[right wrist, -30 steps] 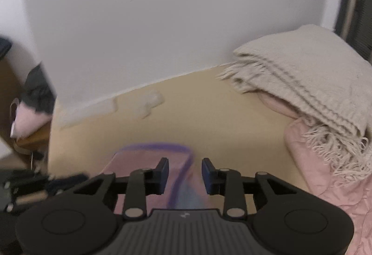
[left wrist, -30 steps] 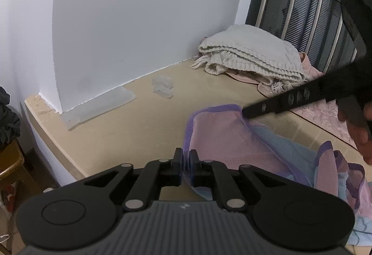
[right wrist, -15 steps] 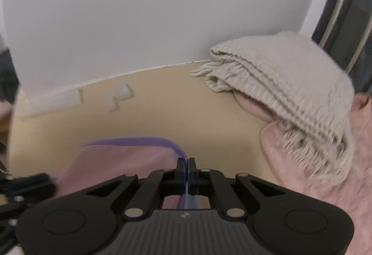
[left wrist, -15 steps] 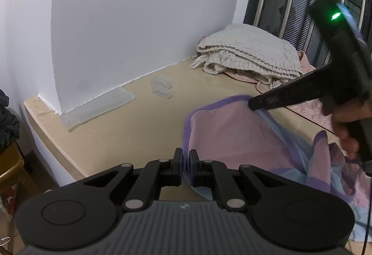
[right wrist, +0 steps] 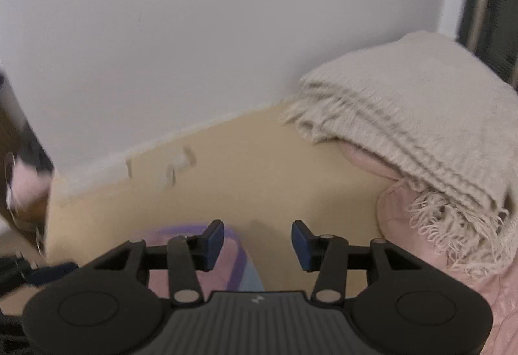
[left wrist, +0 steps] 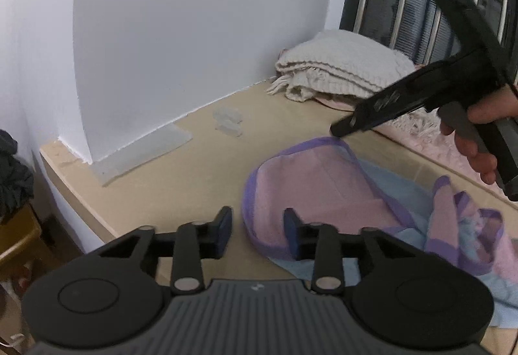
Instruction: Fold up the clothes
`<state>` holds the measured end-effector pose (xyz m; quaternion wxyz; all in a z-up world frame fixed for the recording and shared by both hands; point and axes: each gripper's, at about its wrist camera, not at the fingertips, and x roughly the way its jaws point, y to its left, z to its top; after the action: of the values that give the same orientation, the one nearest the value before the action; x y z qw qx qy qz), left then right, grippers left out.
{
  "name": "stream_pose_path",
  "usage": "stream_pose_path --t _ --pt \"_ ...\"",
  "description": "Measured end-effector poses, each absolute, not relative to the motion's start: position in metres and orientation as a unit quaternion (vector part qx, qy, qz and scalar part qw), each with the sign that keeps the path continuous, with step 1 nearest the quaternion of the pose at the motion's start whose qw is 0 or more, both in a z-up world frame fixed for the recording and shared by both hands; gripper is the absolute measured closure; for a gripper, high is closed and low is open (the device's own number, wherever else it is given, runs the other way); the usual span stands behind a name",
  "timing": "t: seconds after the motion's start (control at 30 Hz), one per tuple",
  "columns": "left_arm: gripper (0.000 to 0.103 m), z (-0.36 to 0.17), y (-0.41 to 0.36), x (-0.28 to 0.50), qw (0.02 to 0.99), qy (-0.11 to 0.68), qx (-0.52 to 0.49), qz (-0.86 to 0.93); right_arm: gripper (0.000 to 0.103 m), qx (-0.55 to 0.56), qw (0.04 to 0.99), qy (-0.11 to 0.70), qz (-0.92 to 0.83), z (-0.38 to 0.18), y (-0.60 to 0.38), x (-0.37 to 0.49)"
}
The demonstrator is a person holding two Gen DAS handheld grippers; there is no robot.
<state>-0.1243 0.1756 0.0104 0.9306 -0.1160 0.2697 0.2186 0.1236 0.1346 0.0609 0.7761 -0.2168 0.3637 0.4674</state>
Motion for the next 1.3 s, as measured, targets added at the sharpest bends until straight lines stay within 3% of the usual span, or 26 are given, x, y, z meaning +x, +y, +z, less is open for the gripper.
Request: stream_pose_path --t 0.03,0.13,0.3,0.67,0.73,0.77,0.8,0.87,0.93,1.03,1.17,1.23,1.27,1.3 --pt "0.091 0.01 0.175 -0.123 0.931 0.269 -0.11 0.22 0.062 -0.231 0.768 0.367 0.471 0.053 0.141 0.12" --pt "0.101 0.009 0.179 -0.116 0.933 0.267 -0.122 0.206 0.102 -0.224 0.762 0.376 0.477 0.039 0.147 0.115" --pt "0.101 0.028 0.175 -0.074 0.949 0.255 -0.117 0.141 0.102 -0.192 0.829 0.383 0.361 0.047 0.107 0.129" --pt "0.101 0.099 0.079 0.078 0.963 0.246 -0.096 -0.051 0.102 -0.046 0.927 0.35 0.126 0.11 -0.115 0.15" --pt "0.092 0.096 0.07 0.089 0.959 0.26 -0.092 -0.059 0.101 -0.046 0.932 0.349 0.086 0.114 -0.134 0.161" --pt "0.075 0.094 0.066 0.095 0.957 0.267 -0.091 -0.063 0.098 -0.046 0.931 0.353 0.076 0.11 -0.141 0.167" --pt "0.066 0.093 0.061 0.1 0.955 0.274 -0.089 -0.067 0.096 -0.046 0.93 0.358 0.07 0.105 -0.147 0.173" --pt "0.066 0.09 0.053 0.112 0.951 0.288 -0.085 -0.075 0.079 -0.045 0.927 0.367 0.057 0.094 -0.159 0.185" --pt "0.062 0.087 0.048 0.113 0.945 0.302 -0.088 -0.091 0.076 -0.038 0.93 0.361 0.057 0.088 -0.172 0.18" --pt "0.054 0.075 0.066 0.051 0.93 0.311 -0.109 -0.164 0.061 -0.025 0.942 0.319 0.104 0.089 -0.184 0.116" --pt "0.054 0.044 0.058 -0.018 0.917 0.333 -0.08 -0.206 0.063 -0.003 0.915 0.318 0.247 0.061 -0.179 0.013" --pt "0.061 0.034 0.053 -0.032 0.91 0.344 -0.089 -0.214 0.068 0.014 0.891 0.336 0.305 0.041 -0.17 -0.014" --pt "0.068 0.029 0.051 -0.037 0.909 0.347 -0.094 -0.212 0.075 0.02 0.886 0.339 0.317 0.032 -0.165 -0.023" --pt "0.082 0.024 0.049 -0.04 0.907 0.353 -0.099 -0.206 0.078 0.018 0.885 0.342 0.316 0.024 -0.159 -0.028"
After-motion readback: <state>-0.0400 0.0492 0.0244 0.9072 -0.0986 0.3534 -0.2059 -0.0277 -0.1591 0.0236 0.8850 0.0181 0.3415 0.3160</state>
